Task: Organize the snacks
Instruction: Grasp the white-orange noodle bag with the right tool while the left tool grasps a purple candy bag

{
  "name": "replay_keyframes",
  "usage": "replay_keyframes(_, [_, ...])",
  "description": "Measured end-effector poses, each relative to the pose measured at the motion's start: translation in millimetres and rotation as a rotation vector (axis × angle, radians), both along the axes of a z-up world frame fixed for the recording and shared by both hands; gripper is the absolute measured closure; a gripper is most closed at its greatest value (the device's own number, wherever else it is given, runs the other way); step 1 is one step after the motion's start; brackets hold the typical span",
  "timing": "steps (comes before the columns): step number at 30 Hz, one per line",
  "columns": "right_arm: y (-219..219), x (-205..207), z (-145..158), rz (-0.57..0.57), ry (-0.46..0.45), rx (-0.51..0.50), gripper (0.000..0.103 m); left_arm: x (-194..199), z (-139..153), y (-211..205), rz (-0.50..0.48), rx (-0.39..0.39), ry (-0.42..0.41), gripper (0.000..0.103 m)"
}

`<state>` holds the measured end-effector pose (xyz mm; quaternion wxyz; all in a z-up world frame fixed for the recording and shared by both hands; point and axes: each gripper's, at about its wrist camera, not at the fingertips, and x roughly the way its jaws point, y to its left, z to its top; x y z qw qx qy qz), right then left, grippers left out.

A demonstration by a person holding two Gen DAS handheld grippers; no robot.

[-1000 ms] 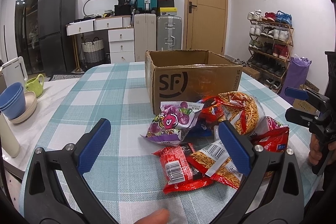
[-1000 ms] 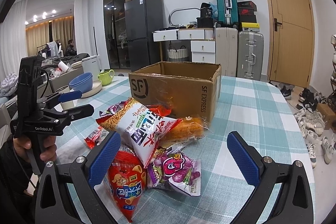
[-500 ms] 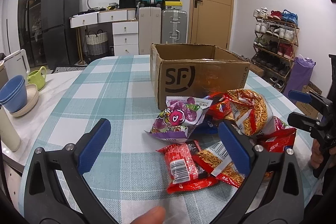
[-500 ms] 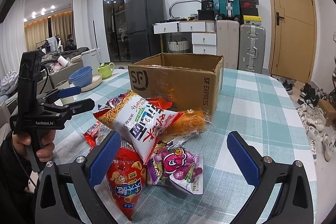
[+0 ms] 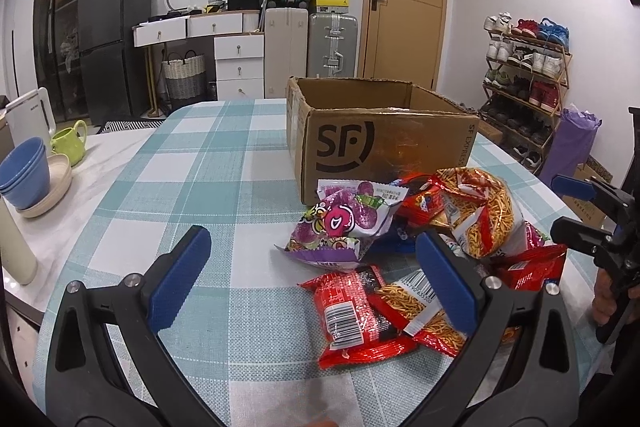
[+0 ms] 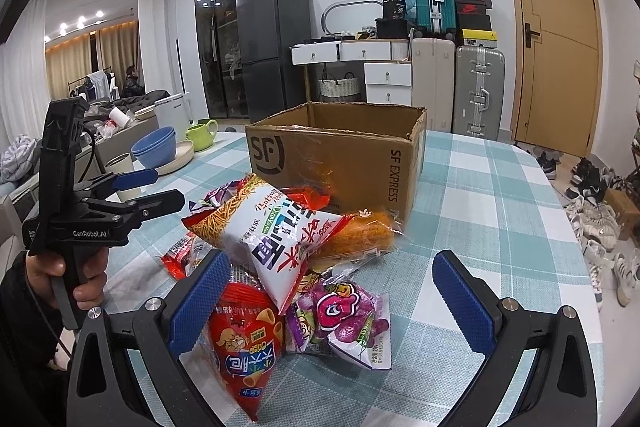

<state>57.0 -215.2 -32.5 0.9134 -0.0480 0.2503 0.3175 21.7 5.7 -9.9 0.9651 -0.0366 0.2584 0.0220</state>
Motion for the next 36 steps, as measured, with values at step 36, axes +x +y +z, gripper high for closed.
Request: replay_keyframes(36, [63.1,42.0,12.1,0.281,0.114,-0.122,0.002,79.3,-16.9,2.6,-0.102,-0.026,0.239,0.01])
